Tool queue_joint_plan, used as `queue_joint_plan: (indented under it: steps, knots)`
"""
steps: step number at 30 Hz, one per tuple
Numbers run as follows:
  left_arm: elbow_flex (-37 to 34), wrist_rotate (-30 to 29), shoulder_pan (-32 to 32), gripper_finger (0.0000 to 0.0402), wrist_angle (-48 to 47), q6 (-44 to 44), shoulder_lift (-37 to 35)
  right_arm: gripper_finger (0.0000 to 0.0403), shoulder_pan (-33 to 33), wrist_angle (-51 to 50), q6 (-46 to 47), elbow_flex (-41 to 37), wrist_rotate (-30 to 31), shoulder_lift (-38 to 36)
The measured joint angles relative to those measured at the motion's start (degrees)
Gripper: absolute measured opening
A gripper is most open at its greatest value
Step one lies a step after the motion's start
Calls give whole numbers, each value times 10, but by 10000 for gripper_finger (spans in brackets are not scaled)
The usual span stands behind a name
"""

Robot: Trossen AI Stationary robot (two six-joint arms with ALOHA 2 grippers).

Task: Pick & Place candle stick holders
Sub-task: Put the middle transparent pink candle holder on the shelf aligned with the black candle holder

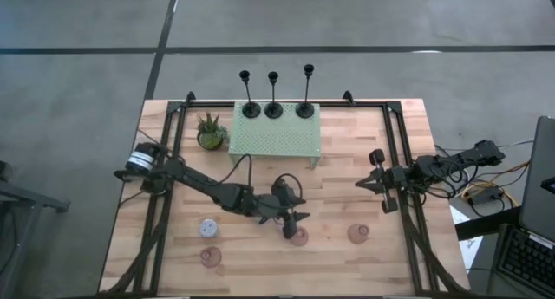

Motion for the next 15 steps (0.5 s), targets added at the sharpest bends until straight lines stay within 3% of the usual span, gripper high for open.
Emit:
queue_joint_plan:
  steps: [15]
  knots:
    - [0, 82, -36, 218, -33, 32, -5, 8, 0, 0, 0, 0, 0, 0]
